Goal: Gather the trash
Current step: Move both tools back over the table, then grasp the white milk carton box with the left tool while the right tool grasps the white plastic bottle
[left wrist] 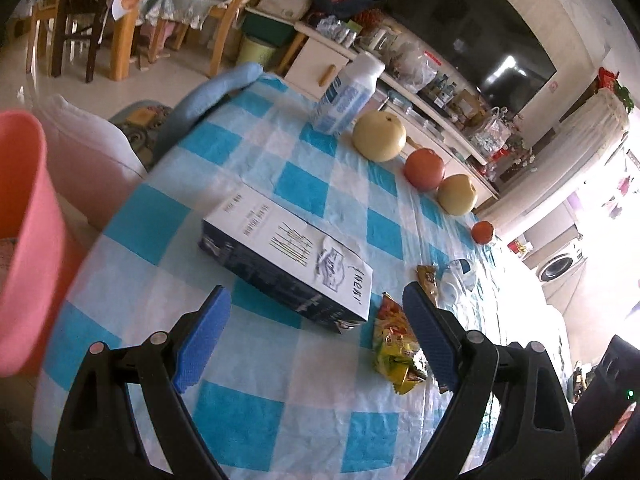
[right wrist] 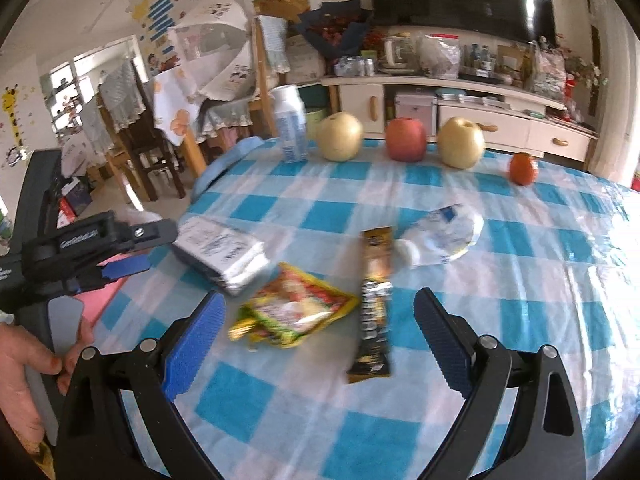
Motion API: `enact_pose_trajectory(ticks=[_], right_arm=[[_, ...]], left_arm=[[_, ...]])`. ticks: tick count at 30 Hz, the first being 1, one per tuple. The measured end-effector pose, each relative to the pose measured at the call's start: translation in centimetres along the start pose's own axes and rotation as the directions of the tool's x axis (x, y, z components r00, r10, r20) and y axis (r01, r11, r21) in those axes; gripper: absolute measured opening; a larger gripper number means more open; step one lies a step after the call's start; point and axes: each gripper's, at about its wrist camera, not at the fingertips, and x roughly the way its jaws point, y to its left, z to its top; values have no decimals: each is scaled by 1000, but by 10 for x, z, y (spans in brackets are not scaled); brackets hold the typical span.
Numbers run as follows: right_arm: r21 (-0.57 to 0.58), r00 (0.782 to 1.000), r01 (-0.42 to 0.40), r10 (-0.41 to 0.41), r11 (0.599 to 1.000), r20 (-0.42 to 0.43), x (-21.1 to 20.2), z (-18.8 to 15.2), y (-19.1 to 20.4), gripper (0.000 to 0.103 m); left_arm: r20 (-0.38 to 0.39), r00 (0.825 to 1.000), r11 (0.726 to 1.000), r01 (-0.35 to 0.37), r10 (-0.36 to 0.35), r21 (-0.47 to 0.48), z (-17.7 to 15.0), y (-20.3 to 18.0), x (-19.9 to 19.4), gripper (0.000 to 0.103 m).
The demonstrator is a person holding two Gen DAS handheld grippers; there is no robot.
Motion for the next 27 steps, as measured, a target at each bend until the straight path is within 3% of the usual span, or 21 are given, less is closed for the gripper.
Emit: enact_pose_trajectory(ticks=[12, 20, 24, 27], right_arm=[[77, 993, 76, -68, 994, -101, 27, 3, -68, 94], [77, 987, 74, -62, 994, -151, 47, 4, -84, 94], [108, 985, 75, -57, 991, -163, 57, 8, -95, 94], [124, 984, 75, -54, 989, -168, 66, 11, -102, 94]], left_arm=[[-26, 1000, 1000, -16, 16, -11, 13, -11, 34, 88], [-40, 997, 996, -57, 59, 65, 30, -27, 65, 88], [-39, 987, 969, -144, 155, 199, 32, -48, 84, 88], [-25, 969, 919, -226, 247, 324, 28, -66, 97, 88]])
